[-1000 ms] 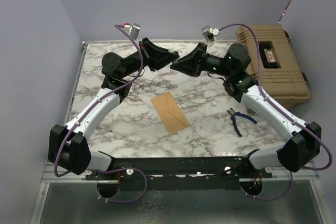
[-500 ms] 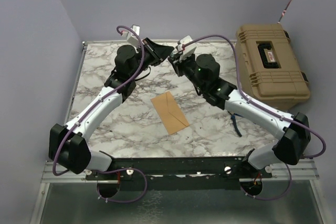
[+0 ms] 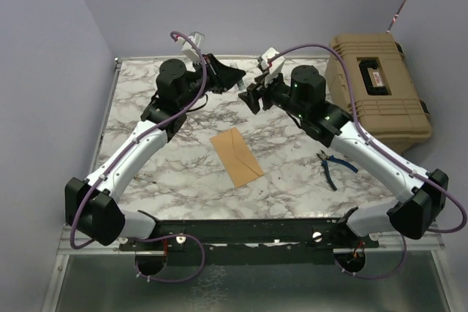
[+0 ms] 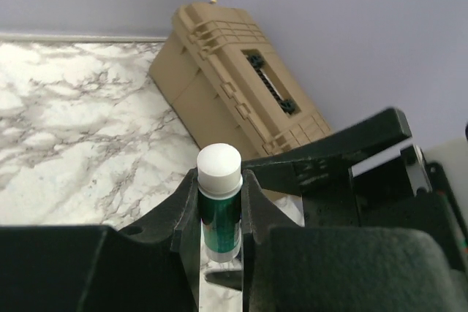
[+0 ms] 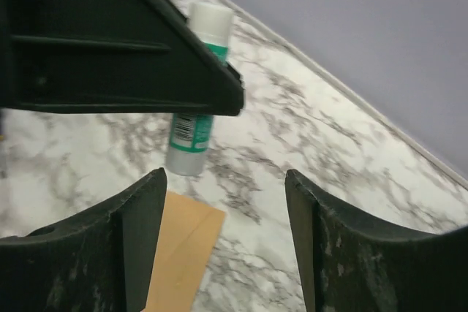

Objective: Place the letter into the envelope and seal it

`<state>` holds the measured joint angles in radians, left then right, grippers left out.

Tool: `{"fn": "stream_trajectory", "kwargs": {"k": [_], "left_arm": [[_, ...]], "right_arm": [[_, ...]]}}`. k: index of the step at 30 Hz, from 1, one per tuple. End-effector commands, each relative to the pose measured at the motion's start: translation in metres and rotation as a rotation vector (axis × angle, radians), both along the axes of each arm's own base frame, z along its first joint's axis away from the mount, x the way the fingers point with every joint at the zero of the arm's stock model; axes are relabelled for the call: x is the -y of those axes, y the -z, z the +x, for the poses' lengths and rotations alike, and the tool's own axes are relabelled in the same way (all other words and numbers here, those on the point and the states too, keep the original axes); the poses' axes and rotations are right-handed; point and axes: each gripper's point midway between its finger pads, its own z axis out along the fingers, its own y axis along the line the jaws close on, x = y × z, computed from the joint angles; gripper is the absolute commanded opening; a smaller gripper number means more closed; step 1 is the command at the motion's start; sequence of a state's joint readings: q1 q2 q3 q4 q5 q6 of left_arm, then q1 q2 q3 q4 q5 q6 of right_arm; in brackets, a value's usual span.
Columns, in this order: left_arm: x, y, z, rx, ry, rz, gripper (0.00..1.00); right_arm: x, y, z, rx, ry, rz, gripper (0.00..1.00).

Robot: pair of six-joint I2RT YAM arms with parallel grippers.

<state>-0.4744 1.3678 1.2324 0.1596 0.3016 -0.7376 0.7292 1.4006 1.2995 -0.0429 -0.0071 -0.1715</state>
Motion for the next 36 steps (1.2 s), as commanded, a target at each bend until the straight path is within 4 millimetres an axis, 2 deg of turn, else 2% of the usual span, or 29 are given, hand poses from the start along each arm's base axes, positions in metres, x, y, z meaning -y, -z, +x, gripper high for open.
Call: {"fn": "stream_trajectory", "kwargs": {"k": [1,4,7,11,14,19,25,31,34,36], "left_arm": [[0.002,-0.045,-0.052,0.338,0.228,0.045,0.00],[0.007,-0.056,-0.084,0.435,0.373,0.035,0.00],[0.011,-0.061,-0.109,0.489,0.501,0.041,0.00],[0.012,-0.067,-0.132,0.538,0.617,0.048,0.00],[0.011,-0.073,-0.141,0.568,0.654,0.052,0.00],[0.010,-0.082,-0.145,0.587,0.653,0.039,0.00],[0.011,-0.088,-0.147,0.600,0.645,0.020,0.00],[0.011,-0.093,-0.140,0.583,0.598,-0.012,0.00],[0.010,-0.093,-0.127,0.559,0.517,-0.031,0.00],[0.006,-0.093,-0.113,0.528,0.425,-0.048,0.00]], "right_arm": [[-0.030,-0.019,-0.083,-0.174,-0.395,0.093,0.70],[-0.030,-0.033,-0.102,-0.195,-0.480,0.192,0.69],[-0.024,-0.041,-0.109,-0.222,-0.531,0.278,0.64],[-0.014,-0.056,-0.116,-0.267,-0.618,0.368,0.56],[-0.011,-0.065,-0.125,-0.271,-0.684,0.399,0.54],[-0.015,-0.066,-0.136,-0.298,-0.775,0.413,0.52],[-0.021,-0.070,-0.136,-0.298,-0.827,0.424,0.33],[-0.027,-0.074,-0.126,-0.303,-0.816,0.452,0.11],[-0.027,-0.076,-0.113,-0.286,-0.742,0.480,0.02],[-0.026,-0.075,-0.098,-0.267,-0.652,0.495,0.01]]}}
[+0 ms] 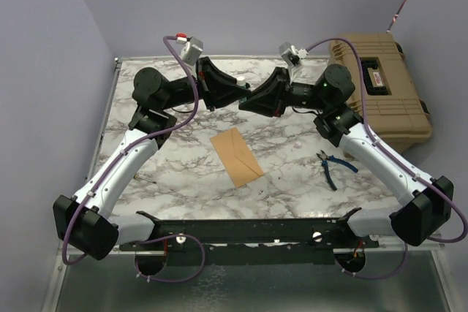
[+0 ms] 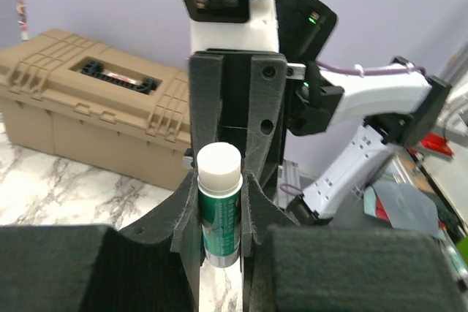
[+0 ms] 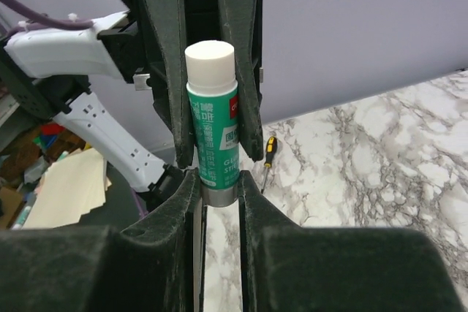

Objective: Place the letter into the envelope and seal it

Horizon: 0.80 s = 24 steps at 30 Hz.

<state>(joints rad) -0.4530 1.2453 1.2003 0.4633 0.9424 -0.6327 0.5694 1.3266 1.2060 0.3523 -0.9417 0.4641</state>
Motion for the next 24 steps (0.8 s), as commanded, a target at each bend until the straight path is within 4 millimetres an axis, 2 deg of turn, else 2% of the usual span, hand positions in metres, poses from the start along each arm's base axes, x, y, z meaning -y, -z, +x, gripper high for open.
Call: {"fn": "stream_trajectory", "kwargs": {"k": [1,3,4,6,9,12,14,17,18,22,24], "left_arm": [[-0.010,-0.018,0.026,-0.025,-0.205,-0.114,0.00],[-0.021,-0.010,0.057,-0.118,-0.371,-0.140,0.00],[-0.031,0.005,0.080,-0.218,-0.507,-0.125,0.00],[-0.054,0.026,0.111,-0.325,-0.723,-0.102,0.00],[-0.077,0.049,0.134,-0.418,-0.921,-0.063,0.00],[-0.086,0.063,0.144,-0.473,-1.000,-0.023,0.00],[-0.086,0.071,0.146,-0.497,-1.017,0.000,0.00],[-0.086,0.077,0.148,-0.501,-1.021,0.012,0.00],[-0.086,0.078,0.148,-0.491,-1.019,0.025,0.00],[-0.086,0.077,0.147,-0.418,-1.011,0.081,0.00],[-0.081,0.073,0.143,-0.353,-0.962,0.120,0.00]], "right_arm": [[0.000,-0.004,0.032,-0.015,0.180,0.020,0.01],[0.005,0.007,0.057,-0.041,0.331,-0.023,0.01],[0.007,0.015,0.071,-0.058,0.417,-0.063,0.01],[0.016,0.028,0.102,-0.085,0.637,-0.163,0.01],[0.025,0.033,0.121,-0.082,0.808,-0.221,0.01],[0.027,0.038,0.129,-0.066,0.894,-0.259,0.01],[0.024,0.039,0.130,-0.032,0.916,-0.281,0.01],[0.009,0.039,0.120,0.030,0.826,-0.287,0.02],[-0.002,0.039,0.110,0.045,0.743,-0.285,0.07],[-0.019,0.037,0.081,0.057,0.545,-0.280,0.47],[-0.019,0.037,0.068,0.046,0.467,-0.277,0.57]]}}
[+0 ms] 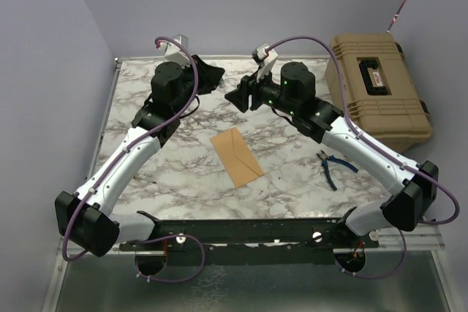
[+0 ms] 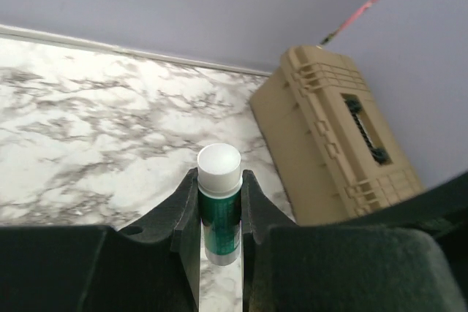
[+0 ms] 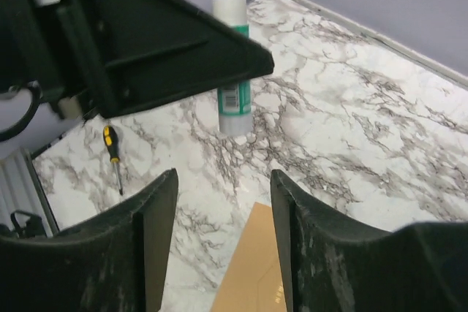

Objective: Place the letter into the envelope and seal it

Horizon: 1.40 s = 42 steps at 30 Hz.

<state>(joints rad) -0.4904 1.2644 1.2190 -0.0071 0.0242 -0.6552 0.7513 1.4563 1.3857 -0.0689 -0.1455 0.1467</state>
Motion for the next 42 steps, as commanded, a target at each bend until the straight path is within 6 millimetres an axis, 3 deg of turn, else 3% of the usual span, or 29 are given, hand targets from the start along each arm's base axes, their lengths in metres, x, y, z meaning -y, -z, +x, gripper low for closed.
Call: {"fn": "stream_trajectory", "kwargs": {"k": [1,4,8,17,21,26,35,42], "left_arm": [[-0.015,-0.008,0.005,0.109,0.008,0.161,0.00],[0.009,-0.021,-0.019,0.234,0.230,0.190,0.00],[0.031,-0.033,-0.047,0.309,0.440,0.149,0.00],[0.049,-0.054,-0.076,0.389,0.628,0.003,0.00],[0.049,-0.056,-0.079,0.386,0.652,-0.016,0.00],[0.048,-0.062,-0.081,0.386,0.653,-0.047,0.04],[0.047,-0.055,-0.084,0.360,0.652,-0.071,0.13],[0.047,-0.048,-0.084,0.344,0.652,-0.089,0.30]], "right_arm": [[0.002,-0.019,-0.032,0.008,-0.181,0.016,0.59],[0.010,-0.013,-0.032,-0.004,-0.164,0.019,0.62],[0.005,-0.008,-0.037,-0.020,-0.204,0.064,0.63],[-0.005,-0.031,-0.042,-0.031,-0.237,0.240,0.58],[-0.007,-0.040,-0.046,-0.031,-0.249,0.327,0.42],[-0.001,-0.045,-0.043,-0.031,-0.207,0.373,0.11],[0.000,-0.061,-0.046,-0.013,-0.214,0.456,0.06],[-0.003,-0.070,-0.048,-0.003,-0.240,0.483,0.04]]}}
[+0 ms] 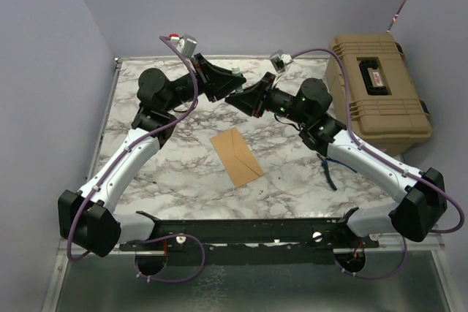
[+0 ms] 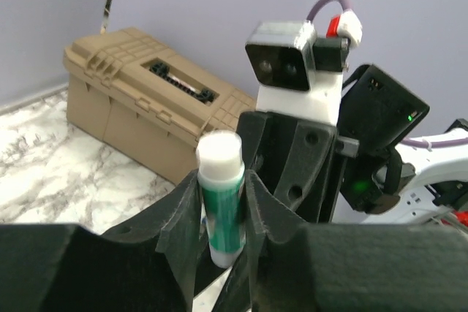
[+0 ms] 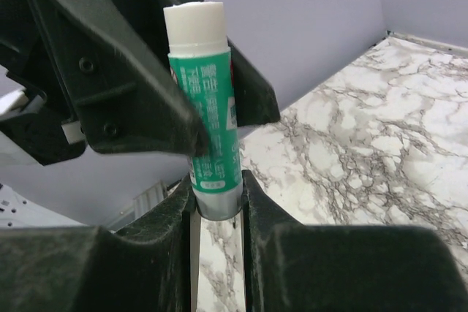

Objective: Place the letter into the envelope and seal it

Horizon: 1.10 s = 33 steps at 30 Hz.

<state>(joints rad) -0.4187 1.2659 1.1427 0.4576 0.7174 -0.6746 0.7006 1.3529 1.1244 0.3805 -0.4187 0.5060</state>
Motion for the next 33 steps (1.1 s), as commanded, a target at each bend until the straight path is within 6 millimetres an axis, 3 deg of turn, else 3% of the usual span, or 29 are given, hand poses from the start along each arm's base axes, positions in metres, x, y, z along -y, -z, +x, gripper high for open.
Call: {"fn": "stream_trajectory", "kwargs": {"k": [1,10,14,15,18,20,23,27,30,33], "left_arm": [[0.000,0.011,-0.008,-0.015,0.030,0.007,0.31],[0.000,0.015,-0.008,-0.013,0.024,0.000,0.29],[-0.001,0.016,-0.006,-0.006,0.014,0.001,0.03],[-0.001,0.016,-0.005,-0.001,0.008,0.003,0.00],[-0.005,0.024,0.004,-0.002,-0.048,0.033,0.00],[-0.010,0.033,0.015,-0.016,-0.113,0.076,0.00],[-0.026,0.050,0.039,-0.041,-0.281,0.157,0.00],[-0.070,0.079,0.075,-0.125,-0.599,0.258,0.00],[-0.088,0.088,0.081,-0.144,-0.705,0.280,0.00],[-0.083,0.094,0.076,-0.135,-0.665,0.298,0.00]], "right_arm": [[0.003,-0.041,-0.003,0.078,-0.002,0.114,0.04],[-0.004,-0.043,-0.005,0.084,-0.045,0.115,0.04],[-0.008,-0.035,-0.007,0.083,-0.074,0.077,0.09],[-0.008,-0.031,-0.007,0.083,-0.079,0.055,0.16],[-0.006,-0.009,-0.004,0.068,-0.062,-0.056,0.53],[0.000,0.012,0.001,0.040,-0.021,-0.150,0.64],[0.018,0.046,0.008,-0.035,0.056,-0.294,0.66],[0.062,0.086,0.031,-0.190,0.280,-0.439,0.65],[0.104,0.124,0.054,-0.336,0.473,-0.524,0.66],[0.151,0.168,0.073,-0.493,0.671,-0.667,0.65]]}}
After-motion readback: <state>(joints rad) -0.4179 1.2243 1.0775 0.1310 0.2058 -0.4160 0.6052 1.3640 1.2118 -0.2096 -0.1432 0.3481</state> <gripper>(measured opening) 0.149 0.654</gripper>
